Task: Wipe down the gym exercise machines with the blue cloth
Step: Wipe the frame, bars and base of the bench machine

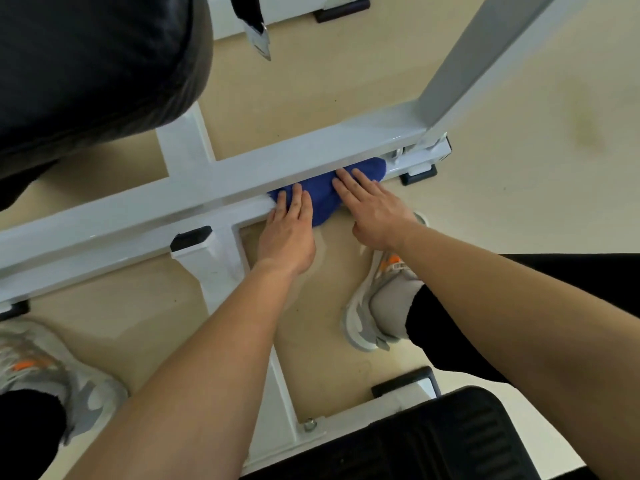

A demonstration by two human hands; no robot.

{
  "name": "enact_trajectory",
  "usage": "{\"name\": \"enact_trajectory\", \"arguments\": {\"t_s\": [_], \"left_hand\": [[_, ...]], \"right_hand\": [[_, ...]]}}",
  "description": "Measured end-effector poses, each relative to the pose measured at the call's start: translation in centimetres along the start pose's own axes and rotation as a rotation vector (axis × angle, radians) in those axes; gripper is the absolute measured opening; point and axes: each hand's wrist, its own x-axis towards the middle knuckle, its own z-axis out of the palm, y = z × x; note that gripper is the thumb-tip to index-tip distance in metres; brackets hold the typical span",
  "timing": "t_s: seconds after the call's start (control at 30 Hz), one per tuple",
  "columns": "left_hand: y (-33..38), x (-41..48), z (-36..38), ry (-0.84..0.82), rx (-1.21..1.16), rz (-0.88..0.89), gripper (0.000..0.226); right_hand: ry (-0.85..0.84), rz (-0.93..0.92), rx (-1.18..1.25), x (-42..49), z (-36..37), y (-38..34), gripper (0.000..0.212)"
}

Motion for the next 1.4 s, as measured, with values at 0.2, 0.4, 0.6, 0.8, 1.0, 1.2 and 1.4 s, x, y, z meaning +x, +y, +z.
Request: {"name": "enact_trajectory", "arguments": {"t_s": [0.2, 0.4, 0.6, 0.8, 1.0, 1.2, 1.4], "left_hand": [[3.9, 4.2, -1.4, 0.031, 0.001, 0.139, 0.071], [1.3, 2.7, -0.5, 0.053, -0.008, 0.163, 0.071], [-3.1, -0.4, 0.4, 0.167, -0.03, 0.078, 0.061], [-3.5, 0.3, -0.3, 0.237, -0.051, 0.067, 0.056], [-3.4, 0.9, 0.6, 0.352, 0.017, 0.048, 0.052], [-3.3, 1.6, 0.1, 0.409, -0.043, 0.019, 0.014], [-2.9, -2.6, -0.7, 0.393, -0.239, -0.027, 0.01]], "right_hand": [[0.035, 0.235, 0.112, -0.5, -0.8, 1.9, 0.082], [0.107, 0.192, 0.086, 0.1, -0.6, -1.9, 0.077], [0.161, 0.09, 0.154, 1.3, 0.2, -7.1, 0.068], [0.258, -0.002, 0.113, 2.2, 0.8, -6.1, 0.054], [0.34, 0.099, 0.071, 2.3, 1.6, -4.2, 0.057], [0.35, 0.102, 0.241, 2.6, 0.8, -5.7, 0.039], [0.288, 0.16, 0.41, -2.2, -0.7, -7.6, 0.042]]}}
